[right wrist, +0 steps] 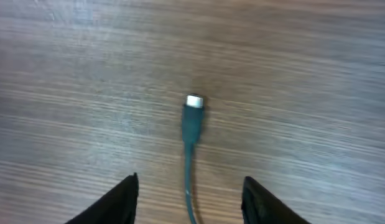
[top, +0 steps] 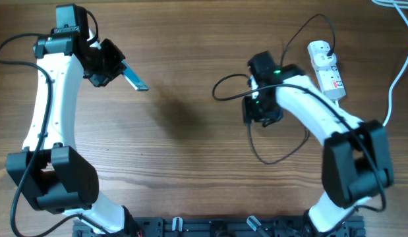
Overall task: Plug charger to phone and switch on socket
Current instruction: 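Move the right gripper down and grasp the black USB-C plug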
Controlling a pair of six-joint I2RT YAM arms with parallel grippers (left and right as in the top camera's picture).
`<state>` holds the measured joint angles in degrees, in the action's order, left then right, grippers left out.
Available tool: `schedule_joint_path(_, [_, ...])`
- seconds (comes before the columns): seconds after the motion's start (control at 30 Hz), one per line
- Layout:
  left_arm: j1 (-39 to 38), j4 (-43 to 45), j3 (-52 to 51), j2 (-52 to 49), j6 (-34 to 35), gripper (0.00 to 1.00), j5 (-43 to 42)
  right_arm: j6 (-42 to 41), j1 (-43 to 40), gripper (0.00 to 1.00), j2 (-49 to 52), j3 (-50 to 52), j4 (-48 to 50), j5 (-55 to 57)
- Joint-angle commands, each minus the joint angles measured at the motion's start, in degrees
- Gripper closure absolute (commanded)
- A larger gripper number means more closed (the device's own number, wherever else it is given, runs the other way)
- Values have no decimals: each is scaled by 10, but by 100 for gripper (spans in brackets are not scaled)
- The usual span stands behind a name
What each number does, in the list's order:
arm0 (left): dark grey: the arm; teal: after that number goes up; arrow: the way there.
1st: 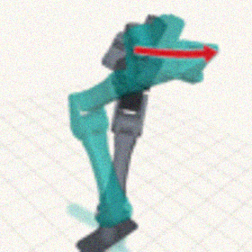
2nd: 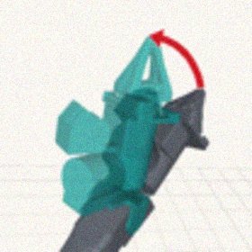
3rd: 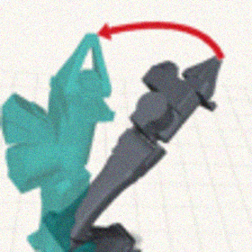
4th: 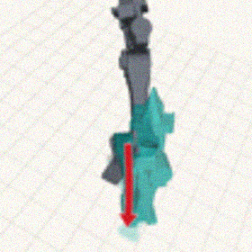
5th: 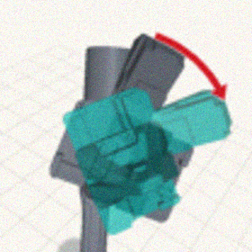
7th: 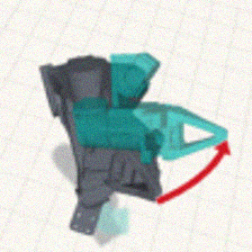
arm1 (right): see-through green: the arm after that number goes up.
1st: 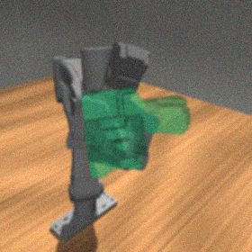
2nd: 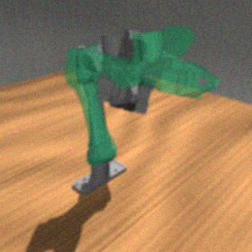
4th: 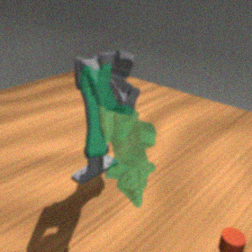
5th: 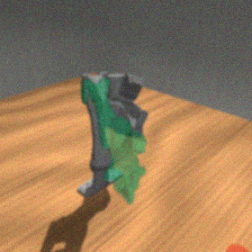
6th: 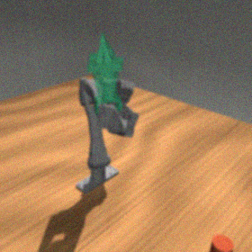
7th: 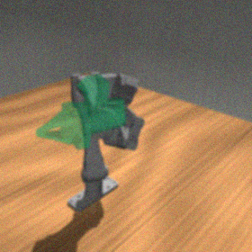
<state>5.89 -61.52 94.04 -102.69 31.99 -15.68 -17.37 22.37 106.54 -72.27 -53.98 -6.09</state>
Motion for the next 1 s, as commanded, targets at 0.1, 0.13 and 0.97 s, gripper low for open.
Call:
schedule_joint_path(0.1, [-2, 1, 5, 3, -3, 96, 1, -54, 38, 53, 44, 4, 4, 47])
schedule_joint_path(0.13, [-2, 1, 5, 3, -3, 96, 1, -54, 38, 54, 46, 4, 3, 48])
schedule_joint_path(0.97, [-2, 2, 5, 3, -3, 96, 1, -53, 38, 63, 58, 52, 56, 55])
